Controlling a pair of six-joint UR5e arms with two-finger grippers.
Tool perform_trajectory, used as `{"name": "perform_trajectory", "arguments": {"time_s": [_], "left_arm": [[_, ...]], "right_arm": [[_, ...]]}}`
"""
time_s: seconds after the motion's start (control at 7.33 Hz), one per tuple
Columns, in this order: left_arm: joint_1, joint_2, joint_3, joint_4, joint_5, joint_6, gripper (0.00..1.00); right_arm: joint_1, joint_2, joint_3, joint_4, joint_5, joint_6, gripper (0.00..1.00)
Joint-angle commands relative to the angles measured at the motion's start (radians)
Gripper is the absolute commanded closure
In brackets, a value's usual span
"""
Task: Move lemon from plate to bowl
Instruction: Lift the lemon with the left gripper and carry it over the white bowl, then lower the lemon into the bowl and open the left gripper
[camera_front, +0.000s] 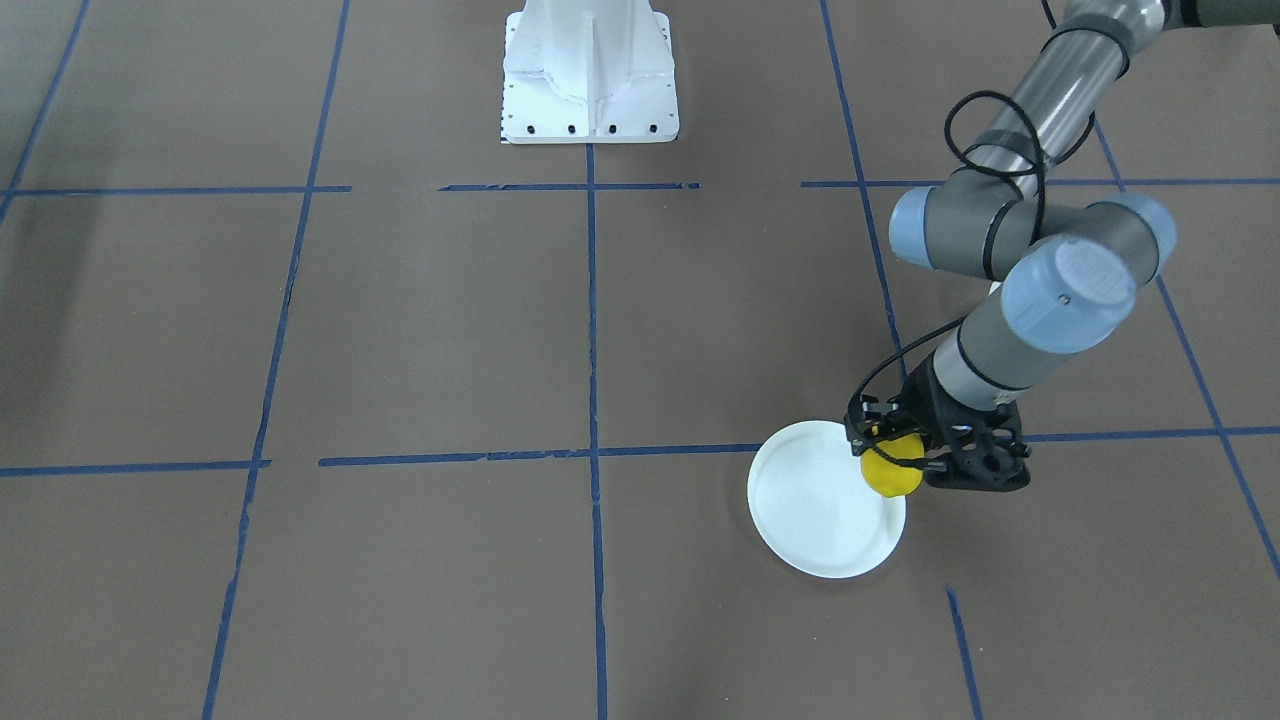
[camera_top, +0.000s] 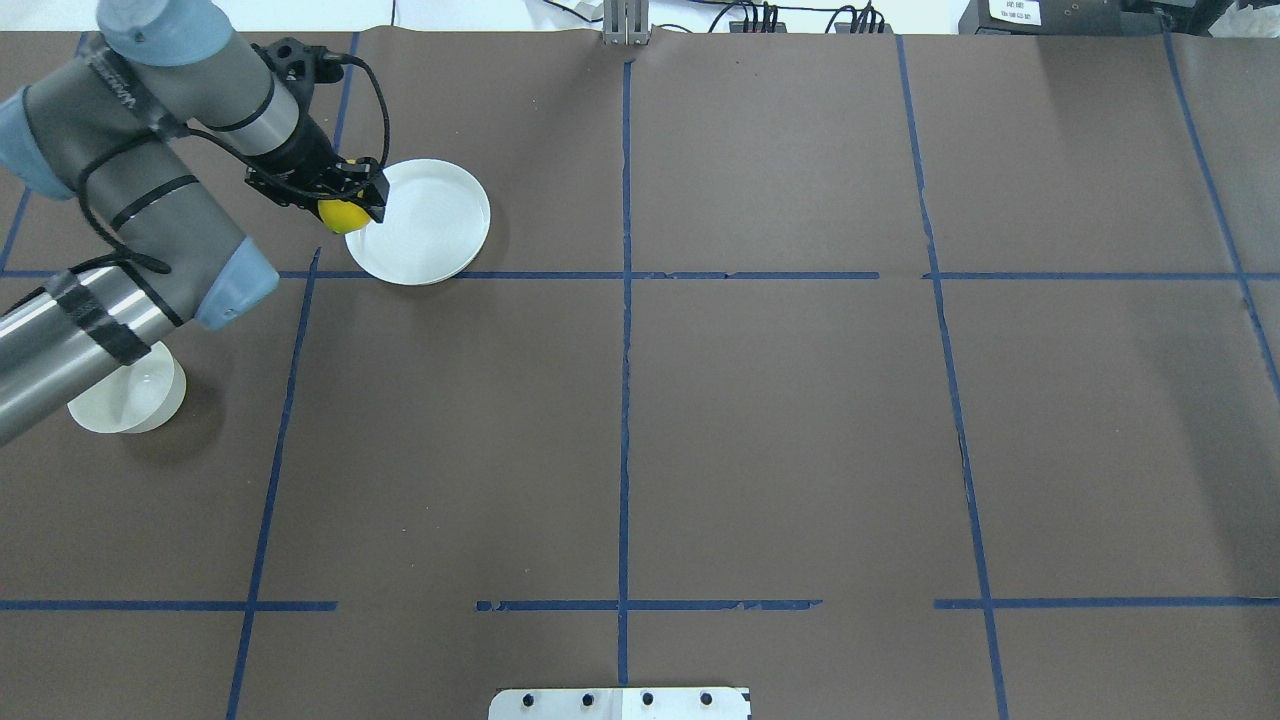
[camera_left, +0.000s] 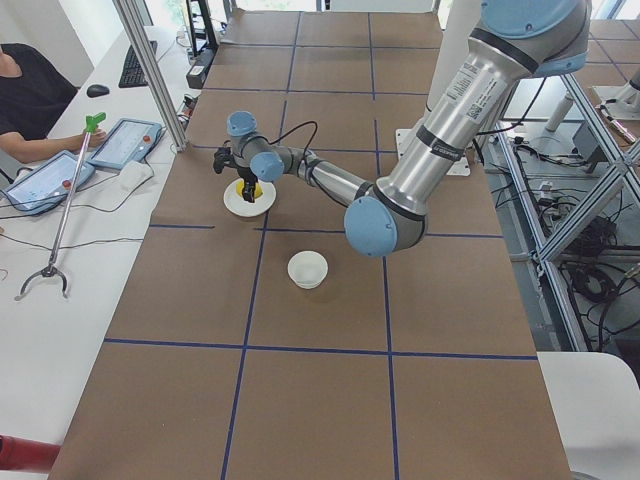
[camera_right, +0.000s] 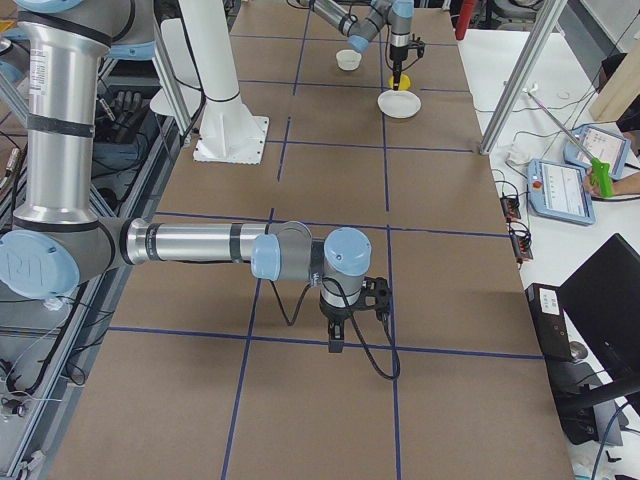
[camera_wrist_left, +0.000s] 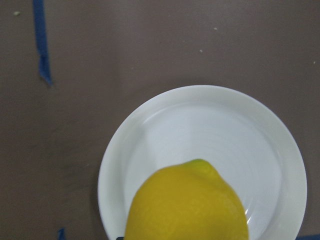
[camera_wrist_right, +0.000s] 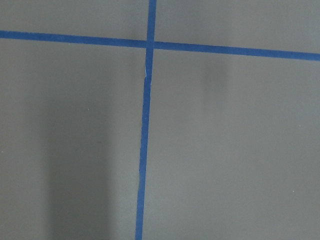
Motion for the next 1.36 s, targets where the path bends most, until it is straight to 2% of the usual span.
{"name": "perform_trajectory", "arguments": {"time_s": [0.0,0.27,0.55,0.82,0.95,1.09,1.23], "left_arm": [[-0.013,0.257,-0.275,0.074,0.007,0.053,1.0],[-0.012,0.438,-0.379,0.056,0.057,0.047,1.0],[-0.01,0.604,-0.358,-0.161,0.059,0.027,1.0],[-0.005,0.622,-0.325,-0.207,0.066,0.008,1.0],[-0.004,0.62,-0.325,-0.208,0.066,0.011,0.81],[-0.001,0.617,-0.325,-0.208,0.066,0.016,0.01],[-0.001,0.614,-0.325,-0.208,0.066,0.017,0.0]], "right_arm": [[0.0,0.0,0.0,0.0,0.0,0.0,0.0],[0.0,0.0,0.0,0.0,0.0,0.0,0.0],[0.0,0.0,0.0,0.0,0.0,0.0,0.0],[0.0,0.0,0.0,0.0,0.0,0.0,0.0],[0.0,0.0,0.0,0.0,0.0,0.0,0.0],[0.0,0.0,0.0,0.0,0.0,0.0,0.0],[0.0,0.0,0.0,0.0,0.0,0.0,0.0]]}}
